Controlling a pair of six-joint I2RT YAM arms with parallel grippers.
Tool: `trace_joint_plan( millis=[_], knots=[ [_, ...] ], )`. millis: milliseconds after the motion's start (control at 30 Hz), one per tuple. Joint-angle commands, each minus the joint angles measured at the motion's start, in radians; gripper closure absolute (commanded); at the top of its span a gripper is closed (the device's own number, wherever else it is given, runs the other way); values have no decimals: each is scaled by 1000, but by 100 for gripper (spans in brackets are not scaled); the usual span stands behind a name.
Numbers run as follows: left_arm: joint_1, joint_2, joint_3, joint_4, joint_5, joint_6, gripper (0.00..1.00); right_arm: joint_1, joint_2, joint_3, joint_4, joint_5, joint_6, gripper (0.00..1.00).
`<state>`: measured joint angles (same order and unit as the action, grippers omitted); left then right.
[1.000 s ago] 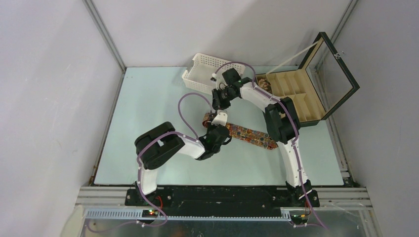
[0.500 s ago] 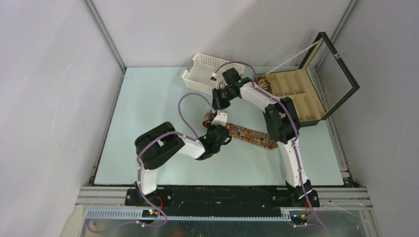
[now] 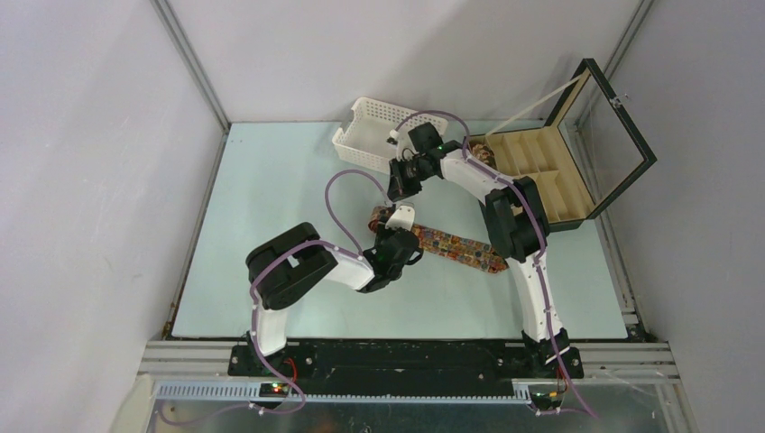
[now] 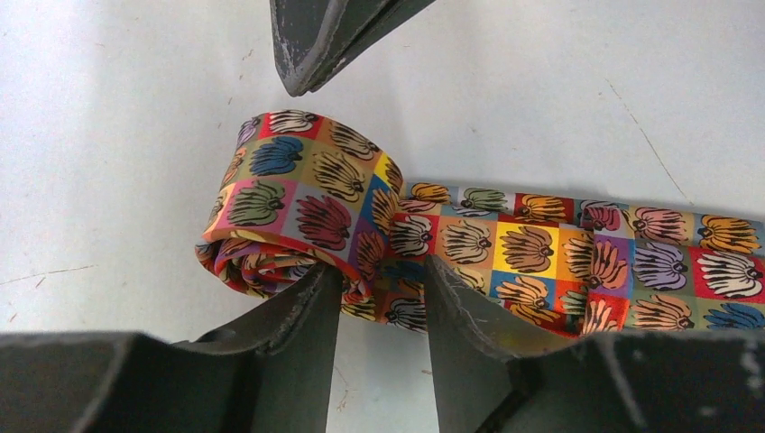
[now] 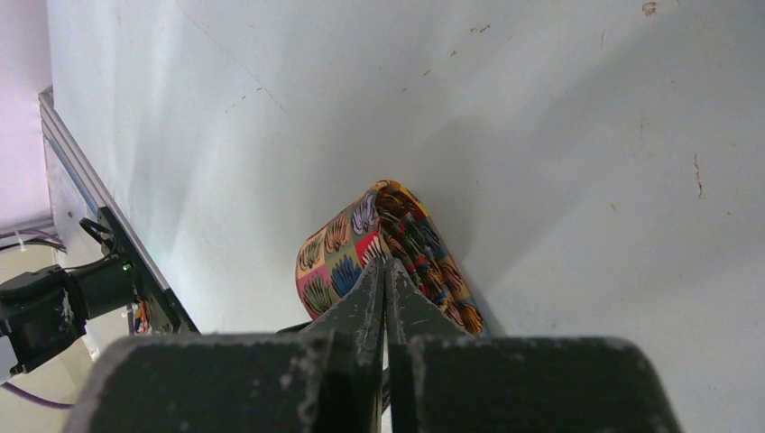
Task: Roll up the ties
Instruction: Roll the tie at the center of the board.
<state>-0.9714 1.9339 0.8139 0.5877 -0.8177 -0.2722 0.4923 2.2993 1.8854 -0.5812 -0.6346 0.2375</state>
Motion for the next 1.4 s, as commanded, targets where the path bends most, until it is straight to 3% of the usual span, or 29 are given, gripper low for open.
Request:
trace_joint_plan(
  millis=[0,133,267,367,500,600,633,800,867,1000,1367],
  knots=[
    [-5,-15,19,7,-32,-12,57,-4,-49,0,32,-9,11,100],
    [-4,-4,30,2,-29,-9,65,-7,-63,-7,38,9,15,99],
    [-4,-1,31,1,-28,-10,66,-12,-110,-39,82,35,30,78],
    [-4,0,31,2,-26,-10,66,-13,-141,-57,113,65,38,54],
    [-4,0,31,2,-26,-9,67,-12,-182,-72,158,104,51,41],
    [-4,-1,31,1,-26,-9,67,-10,-202,-78,191,90,67,38],
    [-4,-1,31,1,-25,-8,67,-9,-201,-67,190,57,71,40],
    [-5,-3,32,0,-23,-5,68,1,-145,-16,162,-130,69,85],
    [-4,-1,33,0,-23,-5,68,8,-99,23,129,-214,67,95],
    [-3,2,34,-1,-21,-6,68,25,3,124,13,-300,38,100],
    [-4,5,31,-2,-24,-7,68,32,94,195,-145,-242,-30,100]
  ],
)
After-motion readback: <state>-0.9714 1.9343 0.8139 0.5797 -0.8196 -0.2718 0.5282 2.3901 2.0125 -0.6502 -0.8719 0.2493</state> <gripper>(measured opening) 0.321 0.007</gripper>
